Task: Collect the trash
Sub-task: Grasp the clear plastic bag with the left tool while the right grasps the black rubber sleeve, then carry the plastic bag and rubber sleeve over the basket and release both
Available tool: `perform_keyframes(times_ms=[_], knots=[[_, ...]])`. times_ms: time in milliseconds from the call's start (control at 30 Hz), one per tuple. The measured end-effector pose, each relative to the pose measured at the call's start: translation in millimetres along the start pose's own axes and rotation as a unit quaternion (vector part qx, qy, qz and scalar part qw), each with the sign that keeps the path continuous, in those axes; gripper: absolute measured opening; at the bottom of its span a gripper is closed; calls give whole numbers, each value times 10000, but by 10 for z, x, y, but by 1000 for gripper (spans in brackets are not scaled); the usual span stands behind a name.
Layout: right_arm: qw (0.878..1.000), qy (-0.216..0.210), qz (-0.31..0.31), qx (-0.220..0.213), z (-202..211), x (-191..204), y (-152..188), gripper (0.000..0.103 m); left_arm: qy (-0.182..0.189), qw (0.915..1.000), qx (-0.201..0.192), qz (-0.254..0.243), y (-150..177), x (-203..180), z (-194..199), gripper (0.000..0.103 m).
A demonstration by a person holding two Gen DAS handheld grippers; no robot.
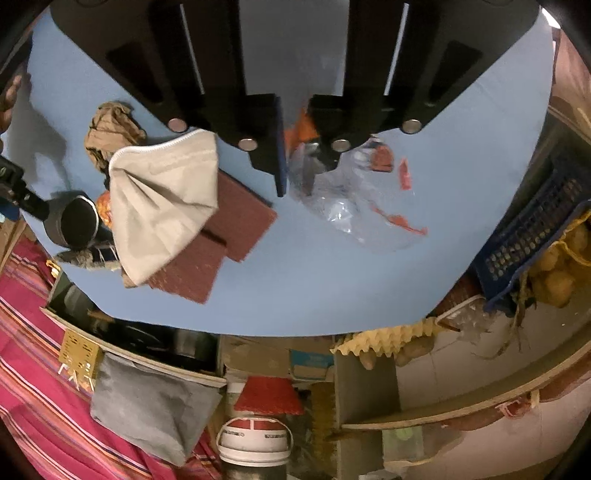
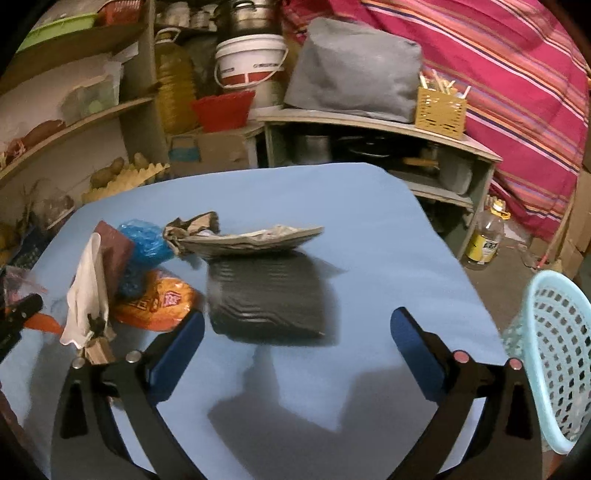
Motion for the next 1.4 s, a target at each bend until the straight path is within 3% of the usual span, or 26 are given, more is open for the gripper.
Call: perform_keyframes(times_ms=[433,500,833,1200,1400], knots=[[9995,132,-75,262,-249,96,-28,95,-208,9996,-185,109,-152,144,71,2],[9995,56,-28,295,-238,105,-21,71,-212,9995,-206,83,-153,124,82,2],[9994,-79,183,291,-68,68,5,71,-218,9988,-428,93,-197,24,260,2],[9993,298,109,219,240,-600,-29,71,-91,9975,-694,-135,-298,-432,466,2],[9994,311,-133,-38,466,-982,-119,71,83,9960,-846,-259,-357,-757,587,2]])
Point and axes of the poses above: each gripper's, at about its wrist camera, not at the fingertips, and z roughly against the way its jaws point, x to its left, y to its underside, the point moved 3 cm from there along -z, roughly the way its jaws point, and after that the axes turned 15 degrees about -z, right-handed, at the moved point
